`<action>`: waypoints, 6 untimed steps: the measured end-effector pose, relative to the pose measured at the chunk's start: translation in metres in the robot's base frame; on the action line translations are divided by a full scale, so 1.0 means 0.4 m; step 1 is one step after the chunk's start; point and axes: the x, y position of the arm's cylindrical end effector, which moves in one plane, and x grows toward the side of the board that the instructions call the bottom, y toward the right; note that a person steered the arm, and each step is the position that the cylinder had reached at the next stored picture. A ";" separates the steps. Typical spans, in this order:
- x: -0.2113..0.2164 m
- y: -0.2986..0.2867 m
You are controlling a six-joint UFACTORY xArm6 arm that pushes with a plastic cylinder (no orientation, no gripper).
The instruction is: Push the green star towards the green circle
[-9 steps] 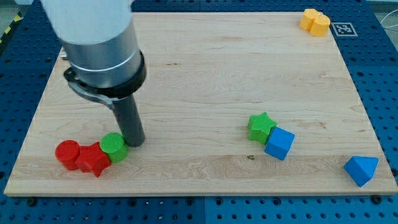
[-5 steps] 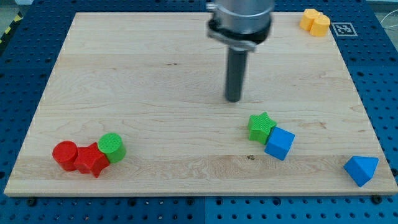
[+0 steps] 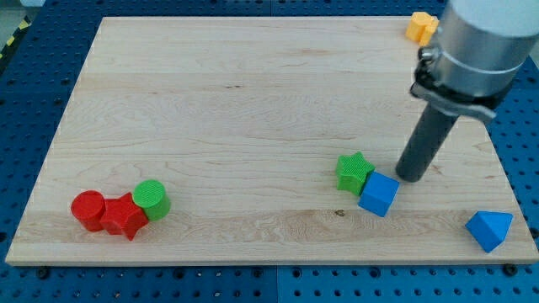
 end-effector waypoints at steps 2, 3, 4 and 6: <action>-0.045 -0.236; -0.058 -0.360; -0.058 -0.483; -0.058 -0.684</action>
